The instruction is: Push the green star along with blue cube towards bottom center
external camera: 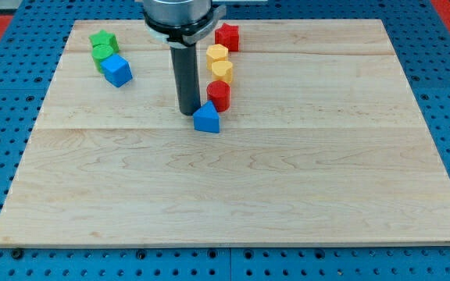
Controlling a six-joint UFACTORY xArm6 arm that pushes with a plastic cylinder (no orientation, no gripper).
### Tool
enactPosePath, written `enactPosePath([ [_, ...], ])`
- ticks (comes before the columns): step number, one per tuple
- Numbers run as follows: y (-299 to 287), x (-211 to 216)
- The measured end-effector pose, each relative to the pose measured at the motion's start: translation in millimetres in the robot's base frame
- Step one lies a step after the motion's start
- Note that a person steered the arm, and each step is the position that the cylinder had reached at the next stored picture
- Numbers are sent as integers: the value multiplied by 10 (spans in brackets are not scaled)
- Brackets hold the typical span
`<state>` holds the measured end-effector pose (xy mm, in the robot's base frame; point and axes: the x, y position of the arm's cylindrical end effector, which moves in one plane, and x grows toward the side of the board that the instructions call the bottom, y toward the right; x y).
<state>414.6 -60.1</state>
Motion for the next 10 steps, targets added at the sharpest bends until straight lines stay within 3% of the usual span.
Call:
enactPosePath([
  [2,343,113],
  [3,-73,139],
  [4,-1336,24],
  [5,-1910,-620],
  [7,-2024,-2021],
  [8,-1686,-1869],
  [10,-952,-588],
])
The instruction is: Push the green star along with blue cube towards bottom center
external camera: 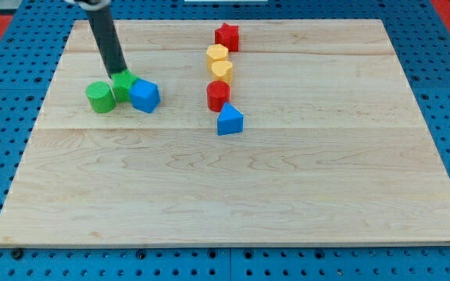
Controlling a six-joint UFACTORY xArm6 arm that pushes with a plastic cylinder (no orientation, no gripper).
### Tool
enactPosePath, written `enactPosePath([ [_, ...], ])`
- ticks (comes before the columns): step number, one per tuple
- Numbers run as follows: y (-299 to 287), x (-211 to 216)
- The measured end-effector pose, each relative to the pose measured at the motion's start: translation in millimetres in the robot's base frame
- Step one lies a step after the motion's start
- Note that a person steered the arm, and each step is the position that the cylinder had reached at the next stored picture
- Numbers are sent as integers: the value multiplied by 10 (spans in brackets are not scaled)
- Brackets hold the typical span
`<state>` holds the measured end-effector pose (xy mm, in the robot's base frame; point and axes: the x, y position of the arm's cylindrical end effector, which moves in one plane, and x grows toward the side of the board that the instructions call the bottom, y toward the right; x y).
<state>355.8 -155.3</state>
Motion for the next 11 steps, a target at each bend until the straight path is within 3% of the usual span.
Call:
enactPosePath([
  [2,657,992],
  [4,996,1592],
  [5,1085,1718],
  [6,308,1834],
  [7,680,2252],
  [8,1045,2250],
  [11,1283,2048],
])
